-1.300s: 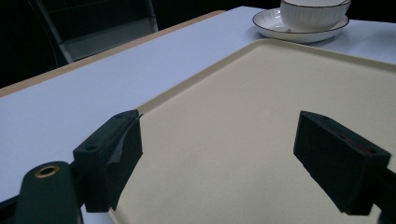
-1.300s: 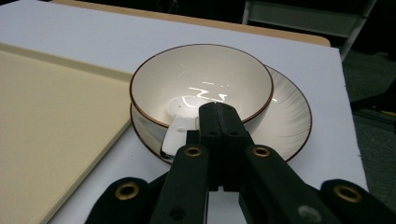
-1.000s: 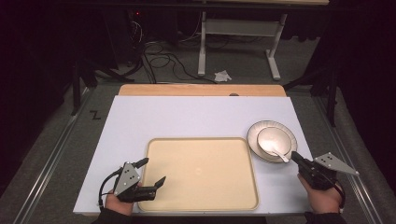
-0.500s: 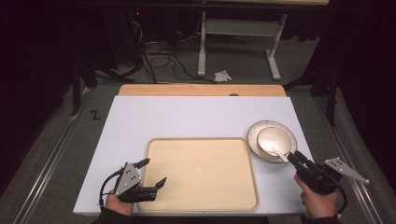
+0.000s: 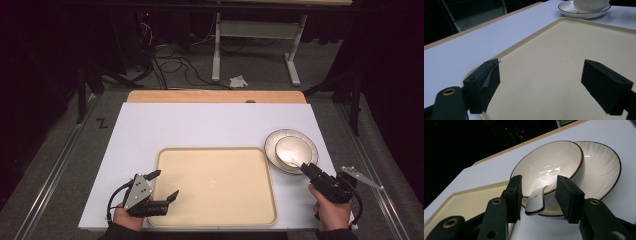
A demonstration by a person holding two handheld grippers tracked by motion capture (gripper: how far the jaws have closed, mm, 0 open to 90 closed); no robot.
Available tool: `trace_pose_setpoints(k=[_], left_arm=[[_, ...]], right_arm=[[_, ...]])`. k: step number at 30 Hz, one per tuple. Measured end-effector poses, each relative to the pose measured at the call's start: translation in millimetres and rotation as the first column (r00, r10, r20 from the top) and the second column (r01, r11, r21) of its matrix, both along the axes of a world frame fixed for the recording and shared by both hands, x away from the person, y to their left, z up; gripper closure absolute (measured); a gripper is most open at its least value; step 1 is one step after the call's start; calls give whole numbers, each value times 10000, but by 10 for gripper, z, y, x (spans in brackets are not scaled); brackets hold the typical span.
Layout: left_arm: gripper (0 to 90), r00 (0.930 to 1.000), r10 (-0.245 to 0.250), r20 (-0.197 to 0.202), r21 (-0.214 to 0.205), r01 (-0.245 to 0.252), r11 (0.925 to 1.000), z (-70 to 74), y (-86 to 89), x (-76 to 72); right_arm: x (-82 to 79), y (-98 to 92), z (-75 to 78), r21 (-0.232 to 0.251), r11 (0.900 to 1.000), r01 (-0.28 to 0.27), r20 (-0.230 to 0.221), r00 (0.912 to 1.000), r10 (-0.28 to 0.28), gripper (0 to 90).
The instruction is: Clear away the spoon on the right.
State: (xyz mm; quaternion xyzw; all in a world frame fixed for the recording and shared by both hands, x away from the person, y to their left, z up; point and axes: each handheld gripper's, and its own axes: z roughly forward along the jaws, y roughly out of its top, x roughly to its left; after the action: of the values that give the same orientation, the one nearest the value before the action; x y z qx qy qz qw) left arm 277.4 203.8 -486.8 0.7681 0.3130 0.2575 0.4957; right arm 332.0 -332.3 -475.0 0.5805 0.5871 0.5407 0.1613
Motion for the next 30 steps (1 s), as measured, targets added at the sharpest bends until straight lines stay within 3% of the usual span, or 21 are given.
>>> trace_pose_setpoints(k=[12,20,30], left_arm=[[159,10000,-3,12,-18,3,10000,5,7,-6],[159,10000,1,14,3,-1,10000,4,6,-3],[159,10000,11,22,-19,-11,10000,6,10,-6]], right_arm=[[10,9,-37,427,9985,-329,-497,9981,350,654],[10,5,-40,214,9992,-348,-606,9975,360,761],[9,7,-22,-119,9992,-391,-579,9976,384,814]])
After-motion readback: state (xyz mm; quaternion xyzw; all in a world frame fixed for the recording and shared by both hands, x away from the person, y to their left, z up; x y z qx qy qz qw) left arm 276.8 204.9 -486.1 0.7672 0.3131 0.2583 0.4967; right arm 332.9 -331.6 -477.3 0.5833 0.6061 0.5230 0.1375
